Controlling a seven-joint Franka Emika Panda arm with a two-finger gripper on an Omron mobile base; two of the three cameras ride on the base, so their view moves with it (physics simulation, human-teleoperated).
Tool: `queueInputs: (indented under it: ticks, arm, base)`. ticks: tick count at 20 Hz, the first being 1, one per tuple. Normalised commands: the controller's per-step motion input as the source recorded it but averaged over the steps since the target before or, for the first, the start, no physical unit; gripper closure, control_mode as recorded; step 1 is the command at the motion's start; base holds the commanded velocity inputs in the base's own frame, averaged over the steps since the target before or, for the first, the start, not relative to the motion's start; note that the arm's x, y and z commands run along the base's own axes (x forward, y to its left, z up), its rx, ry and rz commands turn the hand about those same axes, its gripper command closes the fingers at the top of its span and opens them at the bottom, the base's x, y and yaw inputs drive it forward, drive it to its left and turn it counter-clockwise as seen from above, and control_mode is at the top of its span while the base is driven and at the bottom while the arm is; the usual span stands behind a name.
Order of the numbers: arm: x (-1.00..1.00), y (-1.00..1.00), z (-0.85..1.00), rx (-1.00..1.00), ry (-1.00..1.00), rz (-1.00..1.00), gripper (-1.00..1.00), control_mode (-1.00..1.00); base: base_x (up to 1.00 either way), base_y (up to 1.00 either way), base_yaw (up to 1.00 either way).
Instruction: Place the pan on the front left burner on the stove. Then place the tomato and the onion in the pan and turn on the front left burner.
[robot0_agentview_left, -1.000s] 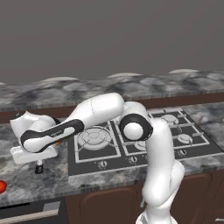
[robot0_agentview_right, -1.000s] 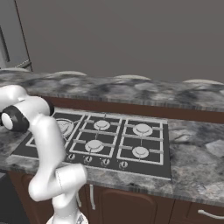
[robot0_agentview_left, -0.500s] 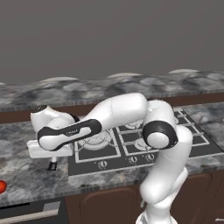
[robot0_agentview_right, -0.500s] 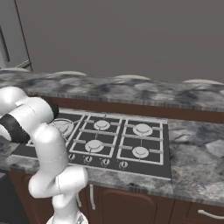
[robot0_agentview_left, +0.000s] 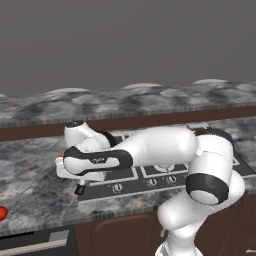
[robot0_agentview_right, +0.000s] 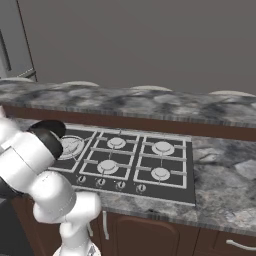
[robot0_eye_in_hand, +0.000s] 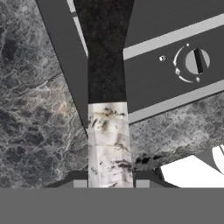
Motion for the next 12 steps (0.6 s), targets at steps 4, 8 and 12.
queueInputs:
  ticks: [4,8,12]
  arm:
    - [0.0,-0.22,0.01,0.0,0.06,-0.06,1.0,-1.0]
    - [0.21,-0.08,0.0,0.0,0.18,-0.06,1.0,-1.0]
    - [0.33,-0.01,0.0,0.0,0.21,-0.03,1.0,-1.0]
  base:
    - [0.0,0.0,0.0]
    - [0.0,0.0,0.0]
    - [0.0,0.0,0.0]
